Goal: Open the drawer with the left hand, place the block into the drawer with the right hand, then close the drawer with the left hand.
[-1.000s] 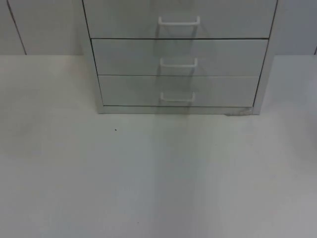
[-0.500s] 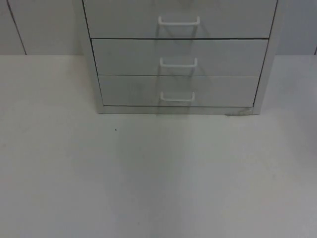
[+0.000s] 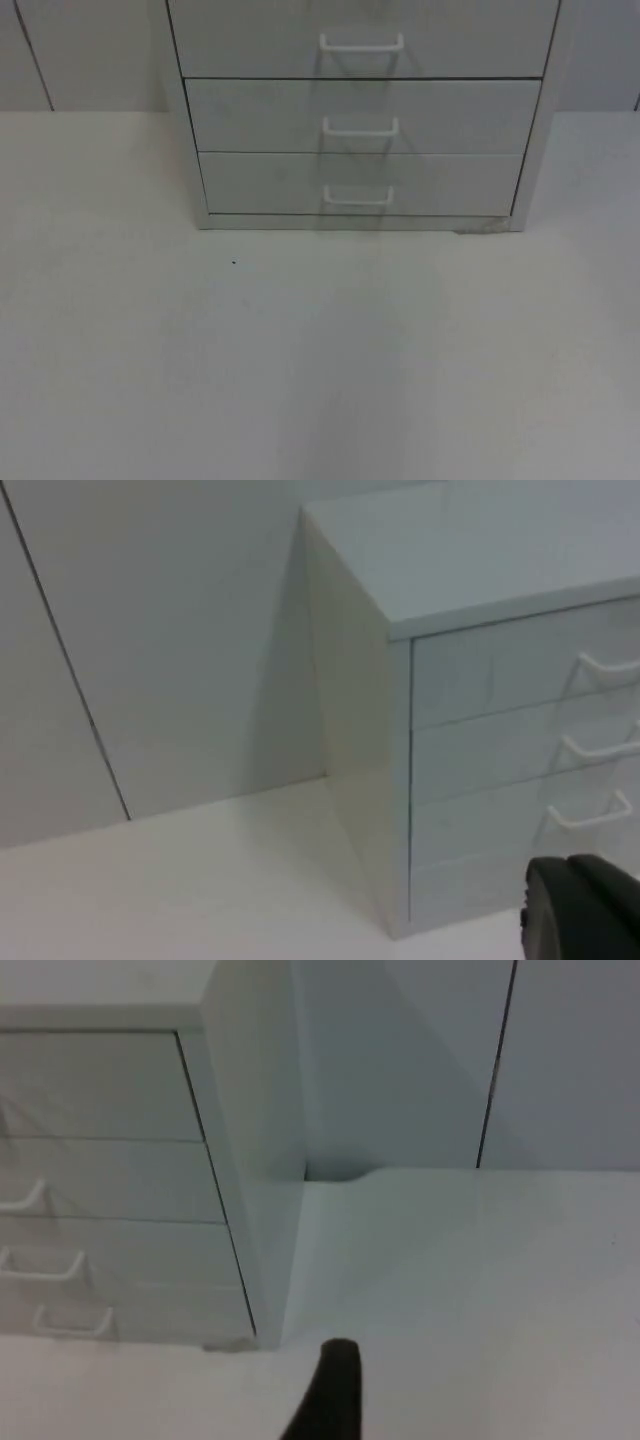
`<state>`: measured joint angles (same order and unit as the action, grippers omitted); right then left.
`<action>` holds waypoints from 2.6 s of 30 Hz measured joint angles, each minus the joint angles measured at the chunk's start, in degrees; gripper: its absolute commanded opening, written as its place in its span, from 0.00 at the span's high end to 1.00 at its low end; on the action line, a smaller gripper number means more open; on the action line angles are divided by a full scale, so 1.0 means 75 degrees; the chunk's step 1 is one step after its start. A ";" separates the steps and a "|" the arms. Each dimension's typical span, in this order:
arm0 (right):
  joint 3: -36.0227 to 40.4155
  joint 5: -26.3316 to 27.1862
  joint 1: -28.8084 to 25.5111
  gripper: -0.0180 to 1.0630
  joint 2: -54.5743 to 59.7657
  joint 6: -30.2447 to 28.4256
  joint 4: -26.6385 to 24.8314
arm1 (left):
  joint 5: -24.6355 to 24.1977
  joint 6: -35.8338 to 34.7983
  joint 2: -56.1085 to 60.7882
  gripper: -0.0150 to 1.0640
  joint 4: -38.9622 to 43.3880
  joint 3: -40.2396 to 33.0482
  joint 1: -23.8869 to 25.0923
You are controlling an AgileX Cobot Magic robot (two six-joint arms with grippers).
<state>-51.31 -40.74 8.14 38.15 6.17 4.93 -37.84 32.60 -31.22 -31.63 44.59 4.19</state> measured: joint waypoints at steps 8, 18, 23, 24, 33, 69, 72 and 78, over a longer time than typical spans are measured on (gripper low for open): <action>0.0000 -0.0862 0.0000 0.29 -0.1246 -0.0327 -0.0065 | -0.0356 -0.0463 0.1881 0.99 0.0082 -0.0939 0.0000; 0.0851 -0.1272 0.0000 0.29 -0.2728 -0.0476 -0.0080 | -0.1401 -0.1478 0.3256 0.99 0.1025 -0.1339 0.0000; 0.1808 -0.1725 0.0000 0.29 -0.3935 -0.0481 -0.0080 | -0.1880 -0.2305 0.4061 0.99 0.1807 -0.1355 0.0000; 0.1808 -0.1725 0.0000 0.29 -0.3935 -0.0481 -0.0080 | -0.1880 -0.2305 0.4061 0.99 0.1807 -0.1355 0.0000; 0.2379 -0.2301 0.0020 0.29 -0.5063 -0.0756 -0.0369 | -0.2787 -0.2815 0.4133 0.99 0.2469 -0.1355 0.0000; 0.2833 -0.2800 0.0066 0.29 -0.5063 -0.1193 -0.0861 | -0.3070 -0.2763 0.4133 0.99 0.2783 -0.2012 0.0000; 0.2833 -0.2800 0.0066 0.29 -0.5063 -0.1193 -0.0861 | -0.3186 -0.2763 0.4133 0.99 0.2846 -0.2095 0.0000; 0.2833 -0.2800 0.0066 0.29 -0.5063 -0.1193 -0.0861 | -0.3238 -0.2763 0.4133 0.99 0.2874 -0.2118 0.0000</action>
<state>-30.07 -61.74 8.63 0.18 -2.78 -1.53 -62.12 11.88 -0.22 -10.07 28.70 4.19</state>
